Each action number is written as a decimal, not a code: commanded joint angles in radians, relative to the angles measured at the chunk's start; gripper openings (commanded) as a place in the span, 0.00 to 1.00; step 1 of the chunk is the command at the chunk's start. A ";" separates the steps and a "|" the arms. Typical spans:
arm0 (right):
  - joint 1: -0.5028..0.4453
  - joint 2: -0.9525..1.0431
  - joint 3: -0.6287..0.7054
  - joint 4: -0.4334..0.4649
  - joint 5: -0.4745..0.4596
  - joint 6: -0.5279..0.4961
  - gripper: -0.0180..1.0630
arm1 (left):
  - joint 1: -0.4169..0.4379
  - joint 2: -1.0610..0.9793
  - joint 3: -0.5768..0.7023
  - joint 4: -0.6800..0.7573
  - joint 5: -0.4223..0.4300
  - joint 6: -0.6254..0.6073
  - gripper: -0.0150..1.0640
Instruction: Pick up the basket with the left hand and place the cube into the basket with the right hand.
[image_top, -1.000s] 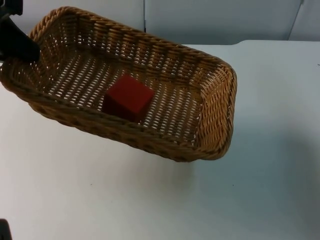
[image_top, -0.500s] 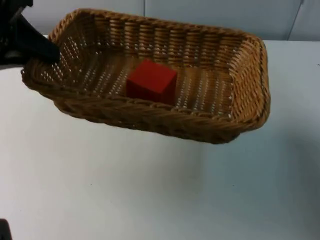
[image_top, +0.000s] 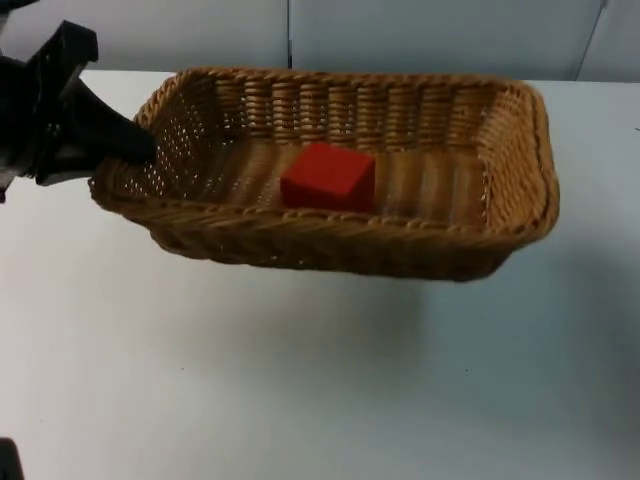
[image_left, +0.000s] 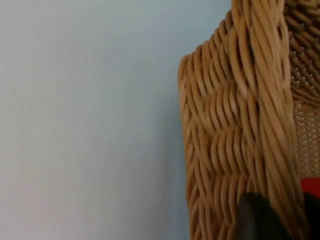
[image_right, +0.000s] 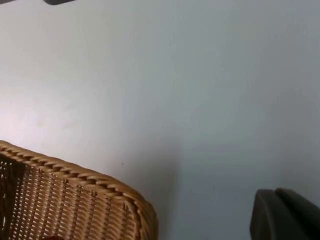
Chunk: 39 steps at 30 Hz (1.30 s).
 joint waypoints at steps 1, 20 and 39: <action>-0.003 -0.009 -0.005 0.006 0.002 0.002 0.01 | -0.007 -0.003 0.001 -0.055 0.056 0.006 0.21; -0.003 -0.009 -0.005 0.023 0.002 0.002 0.01 | 0.023 -0.033 0.001 0.069 -0.037 -0.035 0.50; -0.003 -0.009 -0.005 0.038 -0.157 0.002 0.01 | 0.147 -0.742 0.001 0.854 -0.247 -0.572 0.01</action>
